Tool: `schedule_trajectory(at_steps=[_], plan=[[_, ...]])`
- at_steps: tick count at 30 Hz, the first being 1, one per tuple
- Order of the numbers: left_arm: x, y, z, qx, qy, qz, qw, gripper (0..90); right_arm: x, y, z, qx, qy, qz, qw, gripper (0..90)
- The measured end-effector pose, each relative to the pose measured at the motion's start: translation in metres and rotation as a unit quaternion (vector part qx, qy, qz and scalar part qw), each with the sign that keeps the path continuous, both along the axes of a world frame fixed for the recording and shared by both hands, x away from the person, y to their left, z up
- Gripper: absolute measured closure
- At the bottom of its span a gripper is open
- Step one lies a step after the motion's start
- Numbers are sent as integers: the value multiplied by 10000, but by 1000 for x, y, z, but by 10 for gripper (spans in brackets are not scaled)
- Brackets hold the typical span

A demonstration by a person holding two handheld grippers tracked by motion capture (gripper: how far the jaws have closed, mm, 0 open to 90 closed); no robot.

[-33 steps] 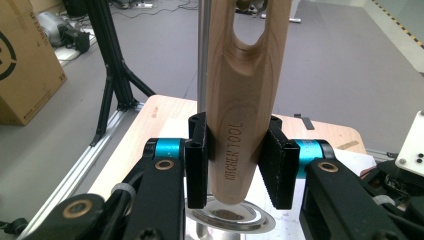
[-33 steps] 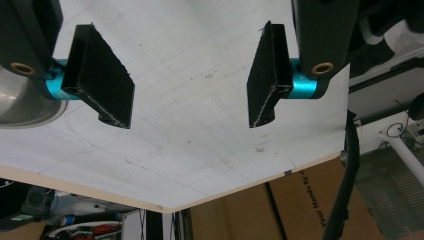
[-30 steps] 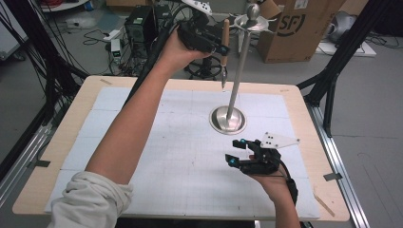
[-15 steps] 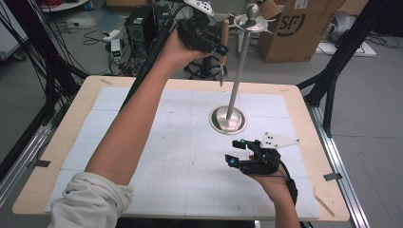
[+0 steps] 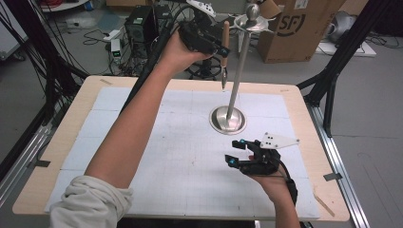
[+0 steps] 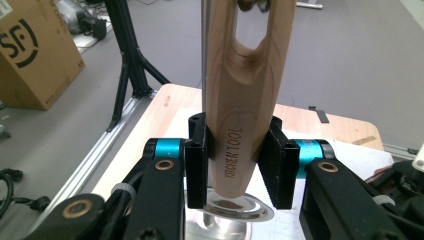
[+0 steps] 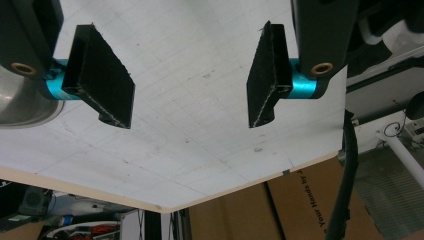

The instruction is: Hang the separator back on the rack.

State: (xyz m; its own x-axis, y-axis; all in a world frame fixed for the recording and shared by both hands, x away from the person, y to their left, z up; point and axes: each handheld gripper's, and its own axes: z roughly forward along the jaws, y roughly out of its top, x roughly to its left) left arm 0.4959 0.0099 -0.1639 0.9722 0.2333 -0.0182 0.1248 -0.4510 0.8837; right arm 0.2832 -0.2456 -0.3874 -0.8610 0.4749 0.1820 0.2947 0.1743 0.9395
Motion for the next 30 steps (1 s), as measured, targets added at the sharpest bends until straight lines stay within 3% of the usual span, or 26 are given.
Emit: schedule_trajectory(at_steps=[9, 13, 24, 30], plan=[[-13, -1, 4, 149, 24, 29, 9999, 675, 0, 1, 1, 13, -18, 1, 10000, 349], [-10, -1, 4, 160, 102, 198, 9996, 674, -1, 1, 3, 45, -56, 20, 10000, 350], [-3, -2, 1, 102, 10, 411, 9991, 675, 0, 0, 2, 66, 4, 3, 10000, 349], [0, -4, 0, 117, -13, 415, 9991, 674, 1, -1, 2, 74, 20, -6, 10000, 349]])
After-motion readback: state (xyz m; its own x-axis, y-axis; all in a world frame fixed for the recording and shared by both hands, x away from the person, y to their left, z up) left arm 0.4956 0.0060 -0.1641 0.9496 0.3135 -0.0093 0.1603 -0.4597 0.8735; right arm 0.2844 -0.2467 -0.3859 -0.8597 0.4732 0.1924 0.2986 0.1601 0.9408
